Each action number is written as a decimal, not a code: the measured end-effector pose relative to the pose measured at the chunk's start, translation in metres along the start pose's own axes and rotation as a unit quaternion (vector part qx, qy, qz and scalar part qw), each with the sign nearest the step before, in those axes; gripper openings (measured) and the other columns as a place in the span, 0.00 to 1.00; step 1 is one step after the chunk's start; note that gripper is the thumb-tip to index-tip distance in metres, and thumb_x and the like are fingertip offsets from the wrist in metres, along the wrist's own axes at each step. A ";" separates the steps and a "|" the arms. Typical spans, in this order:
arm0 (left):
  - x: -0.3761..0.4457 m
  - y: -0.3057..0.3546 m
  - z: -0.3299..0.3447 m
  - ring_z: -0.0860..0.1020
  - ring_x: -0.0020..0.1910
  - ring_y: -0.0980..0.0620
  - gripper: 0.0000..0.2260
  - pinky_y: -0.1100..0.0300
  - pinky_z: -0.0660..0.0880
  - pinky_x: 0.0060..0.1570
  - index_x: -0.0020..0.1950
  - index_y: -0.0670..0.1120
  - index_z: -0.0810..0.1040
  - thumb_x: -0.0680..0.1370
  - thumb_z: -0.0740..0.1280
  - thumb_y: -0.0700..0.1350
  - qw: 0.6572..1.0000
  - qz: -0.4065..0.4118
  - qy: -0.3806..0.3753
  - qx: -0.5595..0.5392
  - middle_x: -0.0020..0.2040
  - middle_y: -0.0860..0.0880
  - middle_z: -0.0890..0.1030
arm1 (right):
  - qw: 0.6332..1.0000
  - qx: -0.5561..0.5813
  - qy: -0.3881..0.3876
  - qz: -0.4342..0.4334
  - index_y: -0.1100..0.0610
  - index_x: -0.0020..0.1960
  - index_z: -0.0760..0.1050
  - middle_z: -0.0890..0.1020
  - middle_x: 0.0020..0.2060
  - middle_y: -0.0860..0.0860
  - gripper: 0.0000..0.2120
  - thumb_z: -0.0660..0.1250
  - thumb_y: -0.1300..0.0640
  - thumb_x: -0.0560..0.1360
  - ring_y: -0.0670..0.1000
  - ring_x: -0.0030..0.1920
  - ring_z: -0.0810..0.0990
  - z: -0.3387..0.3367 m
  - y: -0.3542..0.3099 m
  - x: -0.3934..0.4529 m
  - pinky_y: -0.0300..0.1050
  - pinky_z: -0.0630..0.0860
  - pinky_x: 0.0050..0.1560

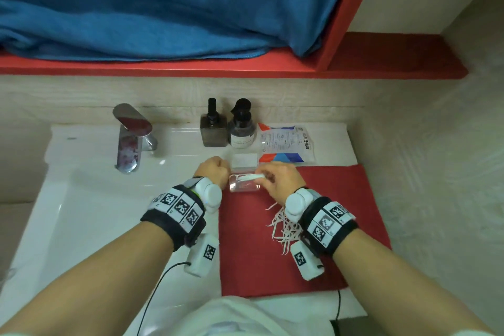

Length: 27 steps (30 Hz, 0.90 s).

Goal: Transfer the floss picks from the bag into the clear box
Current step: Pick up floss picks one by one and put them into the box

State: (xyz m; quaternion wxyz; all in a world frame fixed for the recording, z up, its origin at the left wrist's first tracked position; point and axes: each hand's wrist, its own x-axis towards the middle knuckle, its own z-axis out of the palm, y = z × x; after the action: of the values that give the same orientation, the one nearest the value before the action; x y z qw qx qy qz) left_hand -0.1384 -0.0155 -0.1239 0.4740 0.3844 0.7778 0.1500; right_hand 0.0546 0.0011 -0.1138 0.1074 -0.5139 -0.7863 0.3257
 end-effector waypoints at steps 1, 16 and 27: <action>-0.003 0.002 -0.002 0.81 0.44 0.40 0.14 0.49 0.78 0.50 0.42 0.43 0.77 0.75 0.58 0.51 1.000 0.002 0.003 0.008 0.44 0.41 0.82 | 1.000 -0.010 0.006 0.005 0.57 0.52 0.83 0.83 0.43 0.52 0.10 0.74 0.55 0.72 0.45 0.40 0.74 0.000 -0.001 -0.001 0.42 0.73 0.46; -0.053 0.038 0.021 0.79 0.52 0.43 0.23 0.57 0.74 0.48 0.60 0.44 0.73 0.68 0.74 0.49 0.978 0.138 0.010 0.155 0.51 0.44 0.81 | 0.994 -0.060 0.074 0.054 0.59 0.54 0.81 0.83 0.47 0.57 0.11 0.72 0.55 0.73 0.58 0.50 0.79 -0.017 -0.018 -0.039 0.49 0.75 0.51; -0.077 0.056 0.053 0.79 0.48 0.44 0.18 0.60 0.71 0.42 0.54 0.44 0.75 0.68 0.74 0.48 0.960 0.215 0.019 0.180 0.49 0.44 0.81 | 0.980 -0.107 0.138 0.096 0.63 0.55 0.79 0.76 0.53 0.59 0.12 0.69 0.56 0.76 0.59 0.53 0.77 -0.027 -0.005 -0.079 0.49 0.74 0.51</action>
State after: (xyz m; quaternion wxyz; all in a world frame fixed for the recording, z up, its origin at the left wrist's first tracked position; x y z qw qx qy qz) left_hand -0.0478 -0.0431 -0.0694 0.3386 0.6187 0.6998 0.1133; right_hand 0.0998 -0.0589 -0.0771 0.1275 -0.6355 -0.7413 0.1742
